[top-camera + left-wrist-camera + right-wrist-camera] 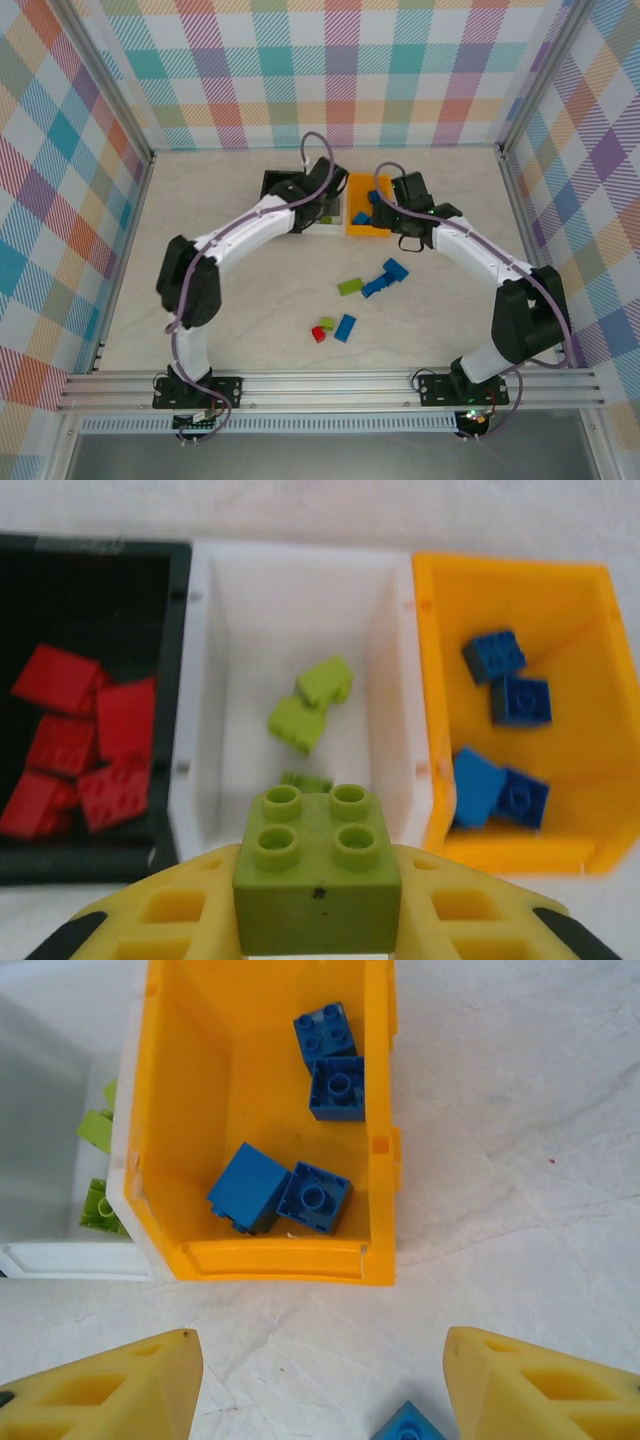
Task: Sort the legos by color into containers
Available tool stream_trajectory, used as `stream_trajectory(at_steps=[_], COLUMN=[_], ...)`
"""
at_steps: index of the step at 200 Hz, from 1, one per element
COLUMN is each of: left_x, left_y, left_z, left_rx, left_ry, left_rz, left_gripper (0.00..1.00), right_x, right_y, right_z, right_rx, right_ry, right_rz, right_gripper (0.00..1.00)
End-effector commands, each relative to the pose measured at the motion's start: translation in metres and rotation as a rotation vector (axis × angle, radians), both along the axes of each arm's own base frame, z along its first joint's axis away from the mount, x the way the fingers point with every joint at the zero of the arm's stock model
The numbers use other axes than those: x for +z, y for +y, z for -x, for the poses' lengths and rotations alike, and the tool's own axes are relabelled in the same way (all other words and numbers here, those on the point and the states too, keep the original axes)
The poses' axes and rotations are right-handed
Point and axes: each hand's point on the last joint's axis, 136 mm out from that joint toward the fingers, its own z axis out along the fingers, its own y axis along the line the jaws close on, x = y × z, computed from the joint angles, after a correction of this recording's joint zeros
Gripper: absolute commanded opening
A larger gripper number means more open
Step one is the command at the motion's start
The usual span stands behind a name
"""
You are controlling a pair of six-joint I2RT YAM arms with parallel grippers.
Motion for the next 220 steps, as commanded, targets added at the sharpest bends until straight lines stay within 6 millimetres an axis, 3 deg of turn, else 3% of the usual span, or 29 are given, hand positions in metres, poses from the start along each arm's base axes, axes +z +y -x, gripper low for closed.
stream_trajectory(at_steps=[1,36,48,61,79,102,129,141,150,197,220], left_x=[-0.025,-0.046,-0.052,-0.055,-0.048,-0.017,0.028,0.038,0.043,0.035,0.026], left_y=[-0.002,-0.006,-0.009,-0.013,-0.014,-0.014,-0.010,-0.003,0.005,0.064,0.086], left_z=[-0.023,-0.042,-0.044,-0.043,-0.038,-0.025,0.008,0.029,0.044,0.117,0.141], left_rx=[0.044,0.084,0.083,0.075,0.069,0.050,0.012,-0.005,-0.012,0.012,0.035], left_ry=[0.018,0.059,0.077,0.091,0.088,0.042,-0.010,-0.019,-0.023,0.023,0.048], left_rz=[-0.045,-0.044,-0.040,-0.027,0.003,0.080,0.182,0.203,0.216,0.206,0.202], left_gripper=[0.28,0.29,0.35,0.47,0.64,0.76,0.89,0.99,1.00,1.00,1.00], right_x=[0.008,0.004,-0.001,-0.008,-0.013,-0.018,-0.030,-0.043,-0.052,-0.094,-0.101], right_y=[0.003,0.019,0.032,0.051,0.073,0.102,0.130,0.138,0.143,0.143,0.149], right_z=[0.010,0.035,0.050,0.070,0.100,0.132,0.167,0.179,0.188,0.219,0.225], right_rx=[0.008,0.107,0.174,0.261,0.369,0.501,0.660,0.709,0.745,0.868,0.906], right_ry=[-0.014,0.002,0.033,0.060,0.086,0.110,0.168,0.202,0.229,0.315,0.314], right_rz=[-0.041,-0.107,-0.115,-0.116,-0.117,-0.140,-0.130,-0.093,-0.071,0.147,0.188], right_gripper=[0.65,0.66,0.67,0.67,0.68,0.68,0.65,0.65,0.65,0.55,0.50])
